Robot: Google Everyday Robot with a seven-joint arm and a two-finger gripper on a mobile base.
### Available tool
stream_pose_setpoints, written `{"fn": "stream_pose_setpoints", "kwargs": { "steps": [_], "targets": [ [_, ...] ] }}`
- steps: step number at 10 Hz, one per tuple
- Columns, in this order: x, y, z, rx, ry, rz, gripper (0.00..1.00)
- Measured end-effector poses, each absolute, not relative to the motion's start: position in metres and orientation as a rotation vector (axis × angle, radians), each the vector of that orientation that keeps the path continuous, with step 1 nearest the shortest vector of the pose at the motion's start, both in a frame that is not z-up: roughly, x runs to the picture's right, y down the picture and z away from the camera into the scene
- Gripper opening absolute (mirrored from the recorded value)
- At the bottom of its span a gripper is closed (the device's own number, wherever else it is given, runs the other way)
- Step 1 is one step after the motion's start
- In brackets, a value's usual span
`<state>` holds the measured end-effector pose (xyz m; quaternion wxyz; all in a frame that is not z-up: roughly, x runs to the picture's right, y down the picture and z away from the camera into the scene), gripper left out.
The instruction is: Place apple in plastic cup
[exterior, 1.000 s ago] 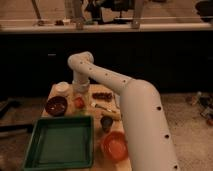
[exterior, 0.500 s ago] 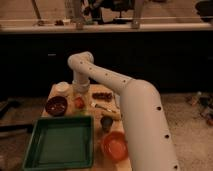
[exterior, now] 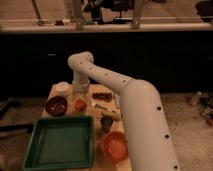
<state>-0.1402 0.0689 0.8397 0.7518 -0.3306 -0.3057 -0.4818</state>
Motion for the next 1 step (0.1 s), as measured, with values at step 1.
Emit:
{"fn": "stream_pose_setpoints", "kwargs": {
  "steps": [1],
  "targets": [
    [-0.1402, 0.0689, 0.8397, -0.722, -0.667, -1.052, 0.80]
  ]
}}
